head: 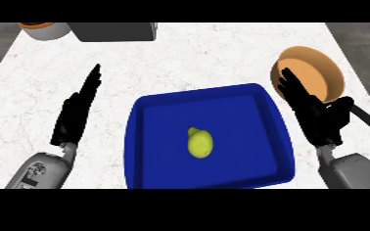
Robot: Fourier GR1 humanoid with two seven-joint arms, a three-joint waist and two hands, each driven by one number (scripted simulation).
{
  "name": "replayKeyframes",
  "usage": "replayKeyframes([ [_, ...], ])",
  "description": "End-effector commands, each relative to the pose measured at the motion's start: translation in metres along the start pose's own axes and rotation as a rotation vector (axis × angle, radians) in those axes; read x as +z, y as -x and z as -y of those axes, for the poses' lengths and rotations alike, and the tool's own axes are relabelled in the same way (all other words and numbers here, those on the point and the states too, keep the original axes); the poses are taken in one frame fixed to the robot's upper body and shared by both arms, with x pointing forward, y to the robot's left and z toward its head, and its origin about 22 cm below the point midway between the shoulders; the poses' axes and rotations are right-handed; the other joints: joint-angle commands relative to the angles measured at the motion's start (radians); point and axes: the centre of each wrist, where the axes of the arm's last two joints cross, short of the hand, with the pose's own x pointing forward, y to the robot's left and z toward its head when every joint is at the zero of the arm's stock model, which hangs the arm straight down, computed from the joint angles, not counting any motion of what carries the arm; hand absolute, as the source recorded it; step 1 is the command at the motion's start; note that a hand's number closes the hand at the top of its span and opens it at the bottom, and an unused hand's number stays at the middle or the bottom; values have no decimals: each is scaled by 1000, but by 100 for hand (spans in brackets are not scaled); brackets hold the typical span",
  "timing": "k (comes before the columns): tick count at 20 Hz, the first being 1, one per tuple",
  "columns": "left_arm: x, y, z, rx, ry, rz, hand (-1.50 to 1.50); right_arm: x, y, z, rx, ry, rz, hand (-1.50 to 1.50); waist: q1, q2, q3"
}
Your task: Pick the pear from the tray and place it in the pot
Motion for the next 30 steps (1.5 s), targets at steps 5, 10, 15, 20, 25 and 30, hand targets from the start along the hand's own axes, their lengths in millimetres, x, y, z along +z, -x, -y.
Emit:
replayKeyframes([
  [5, -12, -60, 9, 176, 19, 278, 0, -35, -40, -71, -276, -579, 126, 150, 205, 54, 42],
  [10, -18, -78, 12, 308, 33, 314, 0, -61, -52, -35, 53, -754, 233, -150, 195, 61, 37],
  [15, -19, -69, 7, 333, 18, 306, 0, -74, -59, -15, 2, -978, 410, -150, 169, 58, 39],
  [20, -29, -65, -6, 347, -15, 304, 0, -96, -86, -1, 195, -1121, 437, -150, 157, 54, 36],
  [25, -25, -58, -11, 331, -8, 299, 0, -107, -108, -15, 417, -1251, 404, -150, 167, 46, 35],
  [30, -27, -54, -14, 350, -15, 286, 0, -115, -110, -44, 520, -1373, 405, -150, 130, 35, 33],
])
